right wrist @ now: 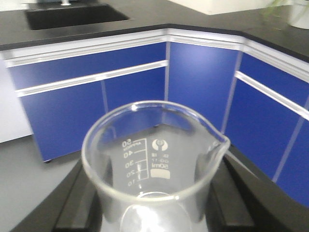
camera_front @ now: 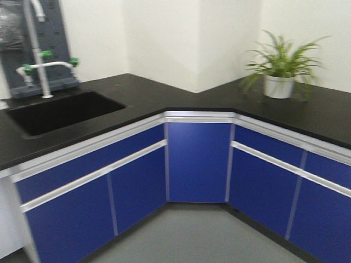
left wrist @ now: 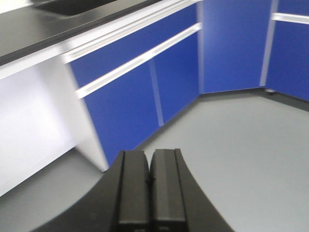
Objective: Move beaker to silver tray on left bench
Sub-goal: 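Turn and drive the base to the bench with the silver tray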
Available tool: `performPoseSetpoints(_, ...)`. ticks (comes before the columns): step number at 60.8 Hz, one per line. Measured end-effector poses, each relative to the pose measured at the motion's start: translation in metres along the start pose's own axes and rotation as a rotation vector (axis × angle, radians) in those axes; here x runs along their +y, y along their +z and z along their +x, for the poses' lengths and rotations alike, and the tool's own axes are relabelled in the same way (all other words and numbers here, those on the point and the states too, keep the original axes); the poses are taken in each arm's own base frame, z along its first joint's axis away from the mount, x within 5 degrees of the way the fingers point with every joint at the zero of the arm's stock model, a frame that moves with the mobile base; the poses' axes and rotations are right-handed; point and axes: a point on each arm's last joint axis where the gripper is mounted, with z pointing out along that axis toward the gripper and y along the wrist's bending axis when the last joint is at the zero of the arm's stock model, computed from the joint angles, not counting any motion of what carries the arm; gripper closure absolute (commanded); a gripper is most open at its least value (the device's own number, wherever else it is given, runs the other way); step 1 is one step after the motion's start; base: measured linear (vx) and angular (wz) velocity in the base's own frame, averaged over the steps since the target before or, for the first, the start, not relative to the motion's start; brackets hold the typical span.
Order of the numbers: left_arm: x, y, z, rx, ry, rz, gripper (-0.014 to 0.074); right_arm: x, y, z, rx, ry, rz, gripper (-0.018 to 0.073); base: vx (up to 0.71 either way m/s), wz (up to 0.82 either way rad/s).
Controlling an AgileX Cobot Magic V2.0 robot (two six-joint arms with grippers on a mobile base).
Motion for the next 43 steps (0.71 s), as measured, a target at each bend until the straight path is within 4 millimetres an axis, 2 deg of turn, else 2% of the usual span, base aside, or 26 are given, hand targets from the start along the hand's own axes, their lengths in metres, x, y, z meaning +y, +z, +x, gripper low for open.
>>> performPoseSetpoints(21,0.0,0.0,0.0,0.0,0.0,0.0,0.0595,0.0,0.0,0.0,0.0,0.0,0.0,0.057,0.0,0.62)
performPoseSetpoints(43,0.0,0.0,0.0,0.0,0.0,0.0,0.0595,0.0,0.0,0.0,0.0,0.0,0.0,0.057,0.14,0.48)
